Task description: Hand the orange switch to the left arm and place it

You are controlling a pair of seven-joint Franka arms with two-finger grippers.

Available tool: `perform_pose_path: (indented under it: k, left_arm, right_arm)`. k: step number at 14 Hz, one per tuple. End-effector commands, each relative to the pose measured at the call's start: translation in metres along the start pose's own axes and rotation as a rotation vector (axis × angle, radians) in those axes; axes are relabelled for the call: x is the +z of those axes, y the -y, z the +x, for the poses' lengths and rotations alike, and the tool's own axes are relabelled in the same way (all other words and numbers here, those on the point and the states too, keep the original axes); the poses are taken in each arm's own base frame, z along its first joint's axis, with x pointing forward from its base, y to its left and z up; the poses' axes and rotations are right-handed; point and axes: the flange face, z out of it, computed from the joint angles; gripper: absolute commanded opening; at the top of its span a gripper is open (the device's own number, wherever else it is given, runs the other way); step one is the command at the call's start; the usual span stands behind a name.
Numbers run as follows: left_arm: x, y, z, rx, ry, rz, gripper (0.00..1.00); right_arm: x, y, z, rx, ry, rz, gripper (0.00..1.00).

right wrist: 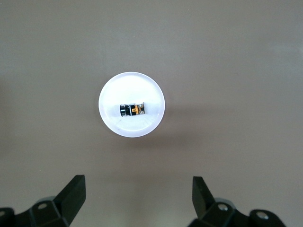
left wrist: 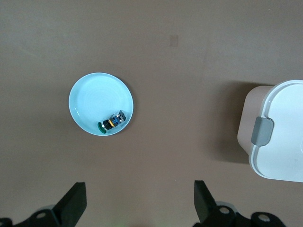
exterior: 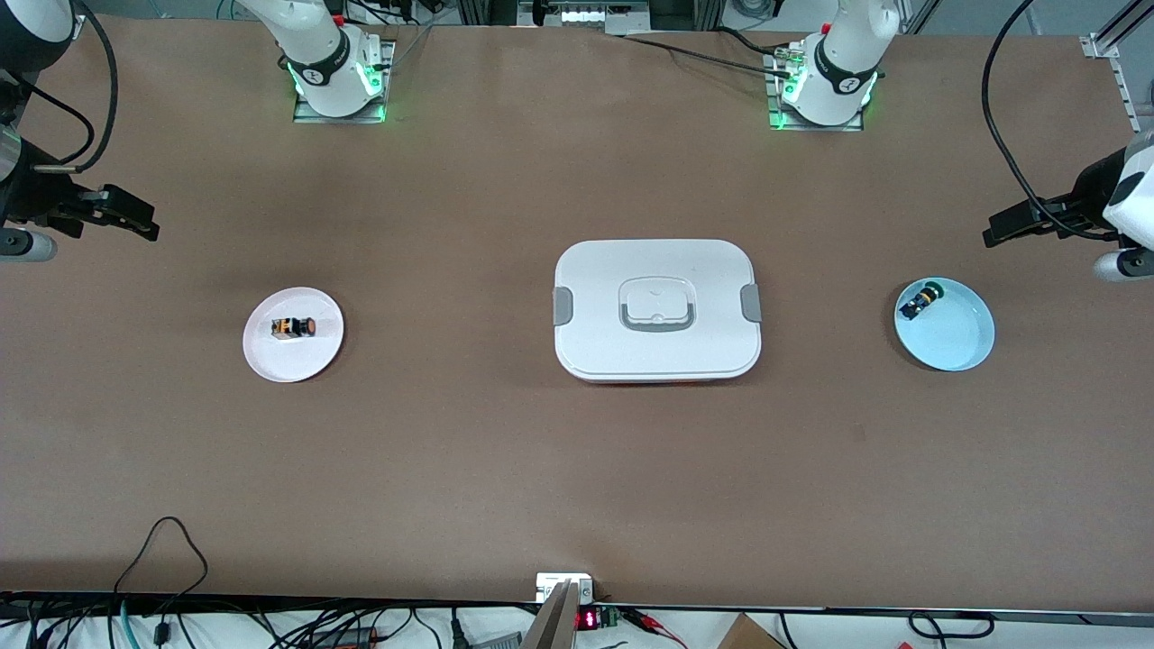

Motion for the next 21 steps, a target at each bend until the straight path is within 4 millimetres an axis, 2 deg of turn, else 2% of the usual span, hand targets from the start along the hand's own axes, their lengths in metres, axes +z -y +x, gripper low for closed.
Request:
perform_pose_path:
  k: [1, 3, 5, 6, 7, 9, 12, 15, 18, 21]
  left_arm:
    - [-0.005, -0.001, 0.000, -0.001, 0.000, -0.018, 1.00]
    - [-0.005, -0.001, 0.001, 0.001, -0.001, -0.018, 1.00]
    - [-0.005, -0.001, 0.000, 0.000, 0.000, -0.019, 1.00]
    - [-0.005, -0.001, 0.001, 0.001, -0.001, -0.018, 1.00]
    - [-0.007, -0.002, 0.002, 0.001, -0.006, -0.018, 1.00]
    - [-0.006, -0.001, 0.003, 0.000, -0.001, -0.018, 1.00]
    - [-0.007, -0.001, 0.003, 0.000, -0.003, -0.018, 1.00]
    - [-0.007, -0.001, 0.003, 0.000, -0.003, -0.018, 1.00]
    - [-0.007, -0.001, 0.003, 0.000, -0.003, -0.018, 1.00]
    - [-0.007, -0.001, 0.003, 0.001, -0.003, -0.018, 1.00]
  right_arm:
    - [-0.005, -0.001, 0.003, -0.004, -0.006, 0.015, 1.00]
    - [-0.003, -0.001, 0.004, -0.006, -0.003, 0.015, 1.00]
    - [0.006, 0.006, 0.009, -0.026, 0.013, 0.011, 1.00]
    - [0.010, 0.003, 0.010, -0.026, 0.020, 0.013, 1.00]
    - [0.019, 0.001, 0.015, -0.026, 0.033, 0.011, 1.00]
    - [0.032, 0.010, 0.021, -0.031, 0.055, -0.003, 1.00]
    - [0.083, 0.017, 0.046, -0.034, 0.070, -0.006, 1.00]
    - [0.140, 0.020, 0.057, -0.037, 0.095, -0.006, 1.00]
    - [0.206, 0.021, 0.052, -0.041, 0.112, -0.004, 1.00]
    - [0.264, 0.022, 0.037, -0.041, 0.074, -0.003, 1.00]
